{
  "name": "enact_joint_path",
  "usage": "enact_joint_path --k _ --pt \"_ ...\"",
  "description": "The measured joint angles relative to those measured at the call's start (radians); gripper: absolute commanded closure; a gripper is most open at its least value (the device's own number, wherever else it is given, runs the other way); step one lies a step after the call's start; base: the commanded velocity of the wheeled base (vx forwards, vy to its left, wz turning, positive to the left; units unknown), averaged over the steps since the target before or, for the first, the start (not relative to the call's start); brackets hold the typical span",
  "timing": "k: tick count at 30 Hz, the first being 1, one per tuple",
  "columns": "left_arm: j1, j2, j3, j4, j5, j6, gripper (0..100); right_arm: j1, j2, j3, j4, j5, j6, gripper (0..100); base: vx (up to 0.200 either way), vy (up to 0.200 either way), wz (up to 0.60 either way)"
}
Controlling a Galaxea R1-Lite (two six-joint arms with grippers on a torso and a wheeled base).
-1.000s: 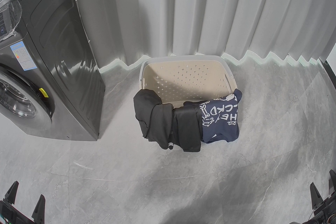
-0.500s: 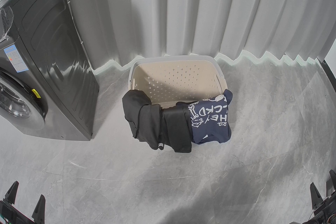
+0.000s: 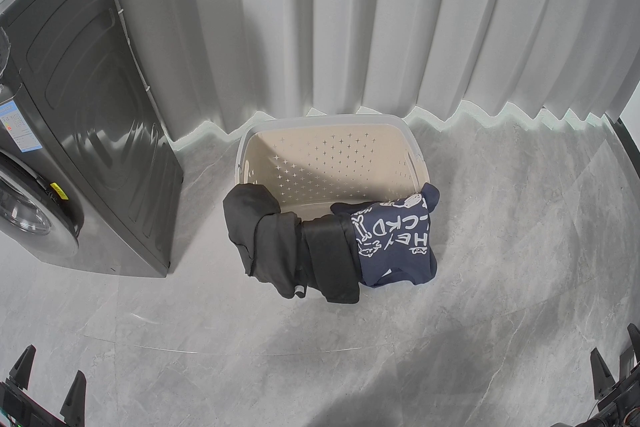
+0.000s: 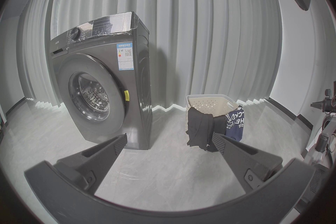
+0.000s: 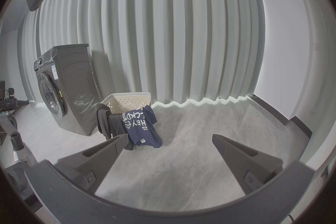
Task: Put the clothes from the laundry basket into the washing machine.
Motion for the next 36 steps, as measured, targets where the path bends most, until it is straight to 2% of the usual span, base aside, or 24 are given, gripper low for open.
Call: enact_joint_path --k 13,22,32,34,36 --pt "0.0 0.0 0.0 0.0 0.0 -0.001 0 0.0 0.0 0.0 0.0 -0.001 0.0 0 0.2 0.0 0.0" --pt "0.001 0.0 0.0 0.0 0.0 -0.001 0 0.0 0.0 0.0 0.0 -0.001 0.0 0 0.0 0.0 0.0" --pt "0.0 0.0 0.0 0.0 0.0 -0.001 0 0.0 0.001 0.0 0.0 -0.001 0.0 0 0.2 0.0 0.0" --pt "0.0 0.0 0.0 0.0 0.0 -0.012 0 0.0 0.001 0.0 0.0 -0.011 0.0 0 0.2 0.0 0.0" --pt "0.0 0.0 0.0 0.0 0.0 -0.047 0 0.0 0.001 0.0 0.0 -0.048 0.0 0 0.0 0.0 0.0"
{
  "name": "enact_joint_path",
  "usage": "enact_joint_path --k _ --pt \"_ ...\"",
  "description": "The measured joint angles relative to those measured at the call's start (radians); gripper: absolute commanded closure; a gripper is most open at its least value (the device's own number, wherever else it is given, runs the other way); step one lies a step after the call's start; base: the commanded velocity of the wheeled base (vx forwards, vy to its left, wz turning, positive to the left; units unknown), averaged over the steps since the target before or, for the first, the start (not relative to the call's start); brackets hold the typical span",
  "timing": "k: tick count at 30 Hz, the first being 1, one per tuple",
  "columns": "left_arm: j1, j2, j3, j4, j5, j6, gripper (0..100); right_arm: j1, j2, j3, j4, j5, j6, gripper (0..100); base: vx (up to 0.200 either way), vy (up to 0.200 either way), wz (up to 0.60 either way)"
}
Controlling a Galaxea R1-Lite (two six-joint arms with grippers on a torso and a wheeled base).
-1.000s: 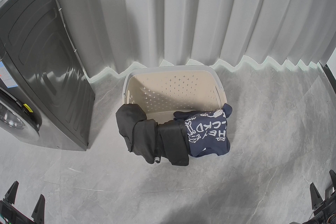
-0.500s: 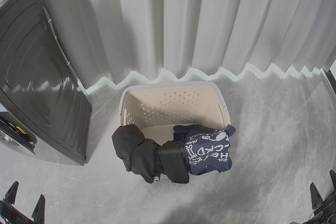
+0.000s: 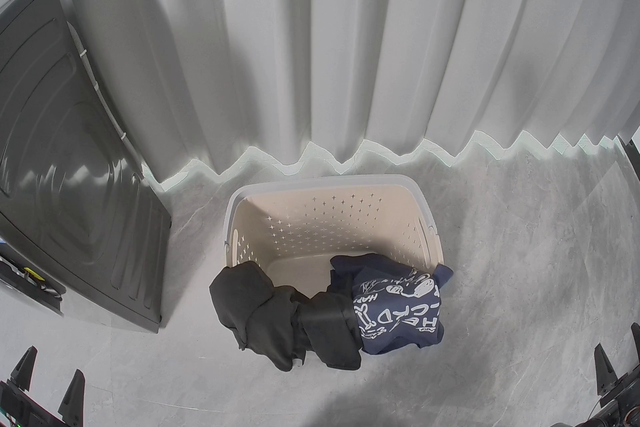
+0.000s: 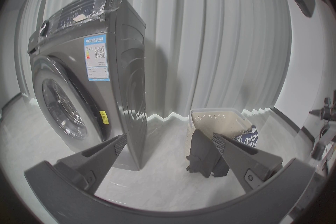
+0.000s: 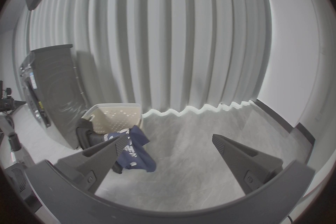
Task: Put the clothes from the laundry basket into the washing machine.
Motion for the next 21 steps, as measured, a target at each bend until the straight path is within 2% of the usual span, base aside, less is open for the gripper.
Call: enact_joint_path --k 1,3,6,8,9,21 --pt "0.0 0.0 0.0 0.0 0.0 -0.016 0 0.0 0.0 0.0 0.0 -0.015 0.0 0 0.0 0.0 0.0" --pt "0.0 0.0 0.0 0.0 0.0 -0.023 0 0.0 0.0 0.0 0.0 -0.023 0.0 0 0.0 0.0 0.0" --pt "0.001 0.0 0.0 0.0 0.0 0.025 0 0.0 0.0 0.0 0.0 0.025 0.0 0 0.0 0.0 0.0" --pt "0.0 0.0 0.0 0.0 0.0 0.043 0 0.0 0.0 0.0 0.0 0.045 0.0 0 0.0 -0.1 0.0" --pt "0.0 0.0 0.0 0.0 0.0 0.044 0 0.0 0.0 0.0 0.0 0.047 0.0 0 0.0 -0.2 0.0" --pt "0.0 0.0 0.0 0.0 0.0 0.047 0 0.0 0.0 0.0 0.0 0.048 0.0 0 0.0 0.0 0.0"
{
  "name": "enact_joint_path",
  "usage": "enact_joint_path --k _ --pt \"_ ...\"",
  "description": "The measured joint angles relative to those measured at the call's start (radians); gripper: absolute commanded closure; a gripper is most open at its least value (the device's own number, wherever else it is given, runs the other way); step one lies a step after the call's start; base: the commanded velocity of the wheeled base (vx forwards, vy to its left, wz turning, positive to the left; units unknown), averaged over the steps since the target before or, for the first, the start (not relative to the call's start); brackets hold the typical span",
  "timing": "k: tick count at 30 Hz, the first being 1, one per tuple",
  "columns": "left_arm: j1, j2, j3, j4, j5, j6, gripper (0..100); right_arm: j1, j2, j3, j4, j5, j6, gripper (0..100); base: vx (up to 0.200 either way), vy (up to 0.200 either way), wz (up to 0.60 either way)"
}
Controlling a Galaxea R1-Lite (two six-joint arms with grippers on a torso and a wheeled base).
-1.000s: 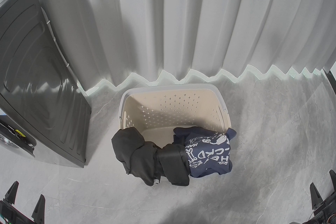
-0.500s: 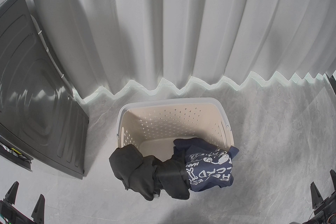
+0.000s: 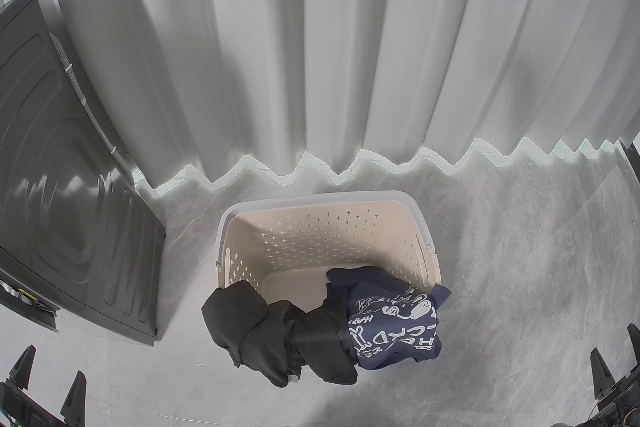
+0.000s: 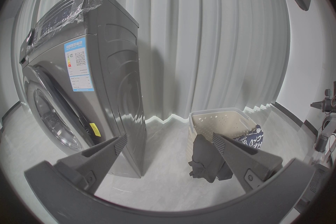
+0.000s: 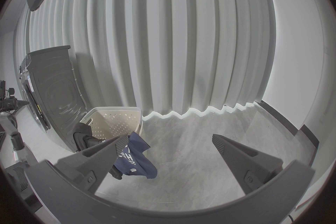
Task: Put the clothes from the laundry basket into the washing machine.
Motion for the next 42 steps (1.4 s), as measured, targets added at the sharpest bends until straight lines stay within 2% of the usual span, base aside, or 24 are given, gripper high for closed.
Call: enact_joint_path --k 4,13,22,28,37,42 --pt "0.0 0.0 0.0 0.0 0.0 0.0 0 0.0 0.0 0.0 0.0 0.0 0.0 0 0.0 0.0 0.0" --pt "0.0 0.0 0.0 0.0 0.0 0.0 0 0.0 0.0 0.0 0.0 0.0 0.0 0 0.2 0.0 0.0" --pt "0.0 0.0 0.0 0.0 0.0 0.0 0 0.0 0.0 0.0 0.0 0.0 0.0 0 0.0 0.0 0.0" --pt "0.0 0.0 0.0 0.0 0.0 0.0 0 0.0 0.0 0.0 0.0 0.0 0.0 0 0.2 0.0 0.0" --pt "0.0 0.0 0.0 0.0 0.0 0.0 0 0.0 0.0 0.0 0.0 -0.001 0.0 0 0.0 0.0 0.0" --pt "0.0 0.0 0.0 0.0 0.0 0.0 0 0.0 0.0 0.0 0.0 -0.001 0.0 0 0.2 0.0 0.0"
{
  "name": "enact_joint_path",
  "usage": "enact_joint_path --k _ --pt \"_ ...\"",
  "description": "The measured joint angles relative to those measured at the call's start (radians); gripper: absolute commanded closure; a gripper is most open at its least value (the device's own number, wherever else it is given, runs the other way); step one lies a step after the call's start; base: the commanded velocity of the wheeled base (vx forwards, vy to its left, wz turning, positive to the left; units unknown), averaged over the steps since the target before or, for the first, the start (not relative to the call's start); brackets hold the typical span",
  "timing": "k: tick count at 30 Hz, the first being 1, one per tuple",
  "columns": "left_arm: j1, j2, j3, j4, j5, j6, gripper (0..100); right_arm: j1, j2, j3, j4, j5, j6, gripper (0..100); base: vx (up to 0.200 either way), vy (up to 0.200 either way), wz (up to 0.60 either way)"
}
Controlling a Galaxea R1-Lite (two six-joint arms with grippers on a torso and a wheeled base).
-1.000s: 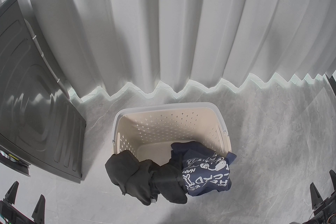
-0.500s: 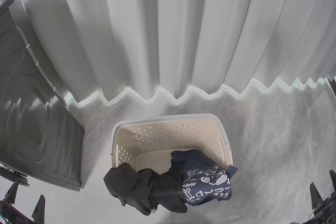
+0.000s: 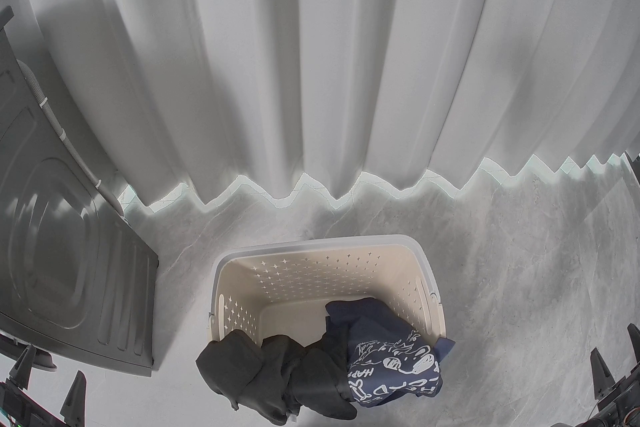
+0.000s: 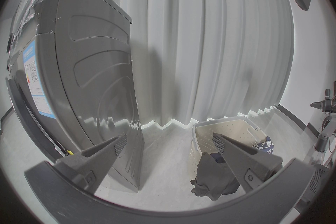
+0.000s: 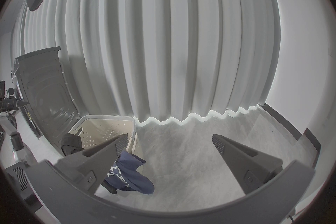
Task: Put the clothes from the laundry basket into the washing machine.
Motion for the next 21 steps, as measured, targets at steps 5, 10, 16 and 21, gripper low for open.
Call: enact_joint_path --k 5,10,16,21 --pt "0.0 0.0 0.0 0.0 0.0 0.0 0 0.0 0.0 0.0 0.0 0.0 0.0 0 0.04 0.0 0.0" --pt "0.0 0.0 0.0 0.0 0.0 0.0 0 0.0 0.0 0.0 0.0 0.0 0.0 0 0.0 0.0 0.0" --pt "0.0 0.0 0.0 0.0 0.0 0.0 0 0.0 0.0 0.0 0.0 0.0 0.0 0 0.167 0.0 0.0" --pt "0.0 0.0 0.0 0.0 0.0 0.001 0 0.0 0.0 0.0 0.0 0.0 0.0 0 0.0 0.0 0.0"
